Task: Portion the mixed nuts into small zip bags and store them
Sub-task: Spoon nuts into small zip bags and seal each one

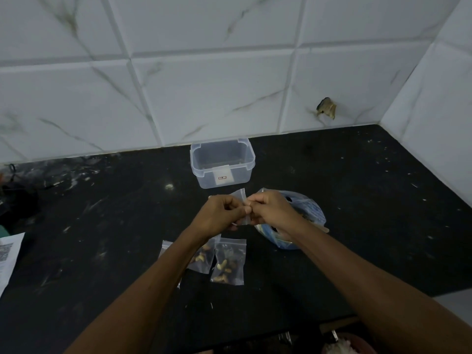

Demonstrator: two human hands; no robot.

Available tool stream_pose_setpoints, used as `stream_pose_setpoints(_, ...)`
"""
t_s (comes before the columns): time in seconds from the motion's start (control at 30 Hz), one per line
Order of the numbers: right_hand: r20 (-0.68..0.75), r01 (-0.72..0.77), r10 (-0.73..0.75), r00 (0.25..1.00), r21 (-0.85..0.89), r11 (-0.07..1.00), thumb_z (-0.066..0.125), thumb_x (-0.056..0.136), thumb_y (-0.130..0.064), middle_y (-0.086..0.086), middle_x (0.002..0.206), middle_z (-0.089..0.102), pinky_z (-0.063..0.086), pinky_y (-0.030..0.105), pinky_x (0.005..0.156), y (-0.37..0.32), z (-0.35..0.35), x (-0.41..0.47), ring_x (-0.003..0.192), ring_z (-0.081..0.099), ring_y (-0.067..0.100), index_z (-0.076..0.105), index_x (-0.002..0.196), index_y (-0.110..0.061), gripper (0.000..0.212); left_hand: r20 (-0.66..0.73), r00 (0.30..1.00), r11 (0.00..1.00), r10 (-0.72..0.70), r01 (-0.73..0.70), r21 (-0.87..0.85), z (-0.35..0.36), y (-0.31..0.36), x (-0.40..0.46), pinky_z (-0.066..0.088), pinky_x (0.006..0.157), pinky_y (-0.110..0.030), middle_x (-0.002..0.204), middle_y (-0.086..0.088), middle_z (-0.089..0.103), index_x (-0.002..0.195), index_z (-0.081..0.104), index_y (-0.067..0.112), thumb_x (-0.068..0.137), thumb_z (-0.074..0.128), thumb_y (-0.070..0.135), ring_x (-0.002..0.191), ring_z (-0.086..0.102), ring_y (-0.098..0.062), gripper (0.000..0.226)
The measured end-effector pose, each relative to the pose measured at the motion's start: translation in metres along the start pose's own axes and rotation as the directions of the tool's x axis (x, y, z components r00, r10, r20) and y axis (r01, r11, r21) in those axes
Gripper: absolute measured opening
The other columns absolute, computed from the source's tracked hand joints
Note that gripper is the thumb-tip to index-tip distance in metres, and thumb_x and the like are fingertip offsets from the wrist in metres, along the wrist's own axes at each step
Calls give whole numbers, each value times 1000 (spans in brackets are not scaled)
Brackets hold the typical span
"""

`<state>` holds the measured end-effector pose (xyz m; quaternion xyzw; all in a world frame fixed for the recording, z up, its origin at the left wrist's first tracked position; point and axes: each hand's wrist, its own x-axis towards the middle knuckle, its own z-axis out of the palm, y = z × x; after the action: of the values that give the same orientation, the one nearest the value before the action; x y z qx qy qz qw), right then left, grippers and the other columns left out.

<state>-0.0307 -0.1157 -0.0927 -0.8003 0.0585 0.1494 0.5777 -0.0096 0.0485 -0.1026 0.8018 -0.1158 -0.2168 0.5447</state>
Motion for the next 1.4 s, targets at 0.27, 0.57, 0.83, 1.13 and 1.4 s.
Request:
stream_pose_setpoints(0.27, -1, 91, -92, 996, -184, 979, 53, 96, -11, 12, 86, 72, 60, 38, 76, -1, -2, -5, 79, 72, 22, 69, 94, -5, 17, -135, 990, 997, 47, -38, 63, 8, 0, 5, 54, 63, -20, 80, -14, 70, 89, 67, 2, 98, 54, 28, 67, 66, -12, 31)
stream_pose_setpoints(0.57, -151, 116, -209, 966, -471, 874, 55, 94, -14, 5, 80, 65, 50, 23, 60, -9, -7, -10, 70, 63, 13, 65, 87, -9, 13, -25, 997, 974, 67, -60, 221, -3, 15, 8, 55, 71, -26, 80, -6, 67, 83, 63, 8, 97, 55, 22, 72, 65, -12, 22)
stream_pose_setpoints(0.83, -187, 96, -223, 957, -520, 849, 62, 90, -20, -5, 72, 59, 43, 21, 61, -6, -6, -8, 69, 58, 8, 61, 87, -17, 4, -82, 996, 922, 38, -3, 387, 0, 21, 13, 54, 71, -28, 75, -3, 65, 73, 62, 12, 88, 64, 17, 71, 64, -13, 16)
stream_pose_setpoints(1.13, -196, 40, -217, 956, -649, 760, 60, 90, -17, 3, 75, 64, 53, 29, 65, 1, -17, -11, 68, 62, 14, 54, 79, -17, 12, -90, 994, 896, 62, -16, 444, 7, 16, 13, 55, 75, -29, 81, 3, 64, 78, 60, 20, 86, 69, 23, 77, 63, -11, 12)
stream_pose_setpoints(1.4, -153, -39, -4, 988, -273, 961, 57, 88, -6, 8, 77, 70, 47, 17, 46, -7, -30, -16, 57, 64, 10, 64, 91, -4, 8, 86, 938, 765, 335, -324, 557, 19, 0, 10, 21, 115, -33, 157, 0, 28, 153, 19, 22, 64, 86, 49, 142, 26, -14, 115)
